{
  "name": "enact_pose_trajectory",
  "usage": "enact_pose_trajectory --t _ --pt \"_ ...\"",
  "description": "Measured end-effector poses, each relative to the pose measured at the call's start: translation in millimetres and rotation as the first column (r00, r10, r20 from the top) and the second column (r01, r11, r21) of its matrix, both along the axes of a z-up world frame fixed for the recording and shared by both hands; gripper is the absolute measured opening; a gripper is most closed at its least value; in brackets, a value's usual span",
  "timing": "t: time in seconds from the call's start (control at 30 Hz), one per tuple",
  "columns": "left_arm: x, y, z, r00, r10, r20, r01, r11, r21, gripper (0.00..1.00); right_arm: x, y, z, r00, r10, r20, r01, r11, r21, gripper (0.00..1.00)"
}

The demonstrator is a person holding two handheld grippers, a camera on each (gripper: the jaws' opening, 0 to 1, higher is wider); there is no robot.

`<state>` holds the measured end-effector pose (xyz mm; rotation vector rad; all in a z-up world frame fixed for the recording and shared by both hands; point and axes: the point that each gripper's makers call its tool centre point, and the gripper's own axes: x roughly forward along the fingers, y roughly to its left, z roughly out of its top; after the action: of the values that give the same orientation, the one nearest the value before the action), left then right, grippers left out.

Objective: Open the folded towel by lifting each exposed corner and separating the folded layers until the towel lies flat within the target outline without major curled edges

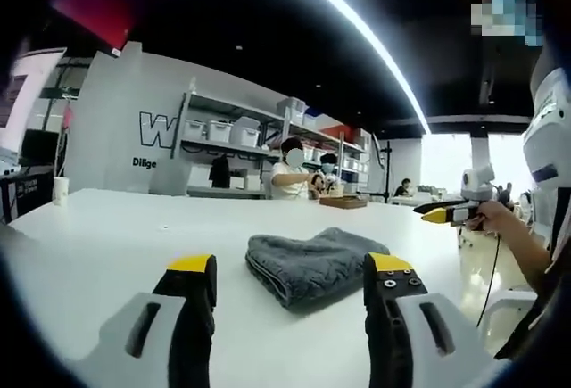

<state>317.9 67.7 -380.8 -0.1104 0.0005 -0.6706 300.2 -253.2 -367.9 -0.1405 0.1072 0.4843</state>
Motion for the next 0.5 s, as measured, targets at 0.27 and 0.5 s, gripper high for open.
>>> enact_pose_trajectory --t 0.27,0.5 --pt "14.7 -17.1 -4.1 0.998 -0.057 -0.012 0.057 0.998 0.005 0.65 9.1 4.5 -0.3 0.998 0.052 -0.020 -0.052 0.998 -0.034 0.38" --pt "25.7 -31.4 -18.1 0.997 -0.057 -0.059 0.062 0.995 0.080 0.61 22.3 11.0 -15.5 0.995 0.063 -0.080 -0.066 0.997 -0.038 0.39"
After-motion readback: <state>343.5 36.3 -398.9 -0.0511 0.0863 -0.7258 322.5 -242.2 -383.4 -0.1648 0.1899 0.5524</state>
